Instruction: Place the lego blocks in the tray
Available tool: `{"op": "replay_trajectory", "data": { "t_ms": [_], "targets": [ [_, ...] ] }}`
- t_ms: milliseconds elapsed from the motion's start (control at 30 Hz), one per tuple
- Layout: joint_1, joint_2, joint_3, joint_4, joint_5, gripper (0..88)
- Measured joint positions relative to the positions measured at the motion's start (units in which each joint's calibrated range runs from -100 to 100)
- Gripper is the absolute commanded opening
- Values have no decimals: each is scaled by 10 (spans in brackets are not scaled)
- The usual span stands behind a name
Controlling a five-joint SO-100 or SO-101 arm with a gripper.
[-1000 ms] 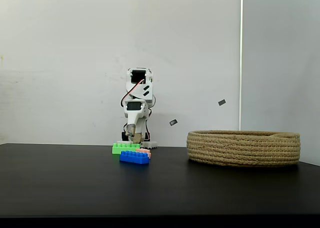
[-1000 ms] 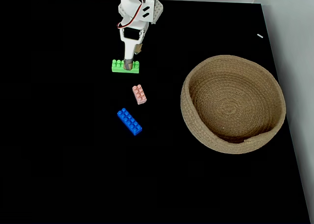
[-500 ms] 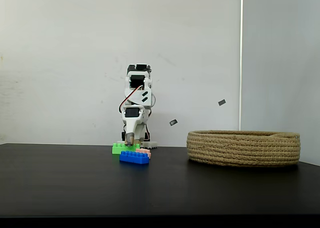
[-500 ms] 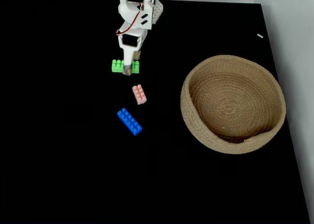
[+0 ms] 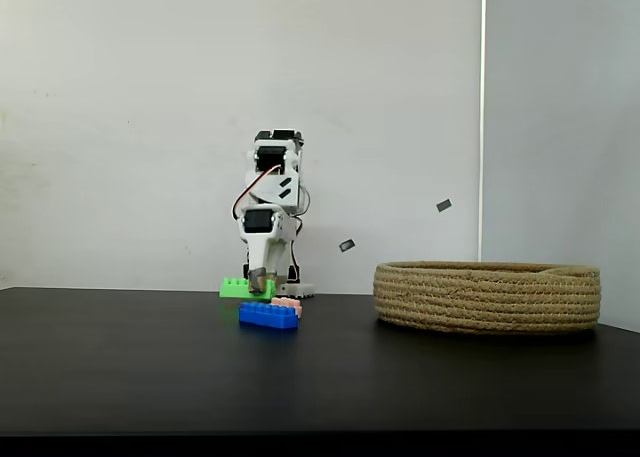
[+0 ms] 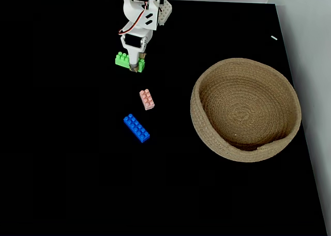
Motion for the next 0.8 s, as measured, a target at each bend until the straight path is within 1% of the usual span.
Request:
{"op": "replay_trajectory", "data": {
  "t_ms": [100,167,333,433,533,633,800],
  "targets": [
    [-15,-26,-73,67,-14,1],
    [-35,-48,-121,88,-26,1],
    [-131,-94,-192,79,-55,1],
    [-208,-89,-212,51,-78,1],
    [-274,-48,-233,15,-105,1],
    [-313,5,-240,-43,-129,1],
    [-365,89,-241,-172,-154,3]
  ]
}}
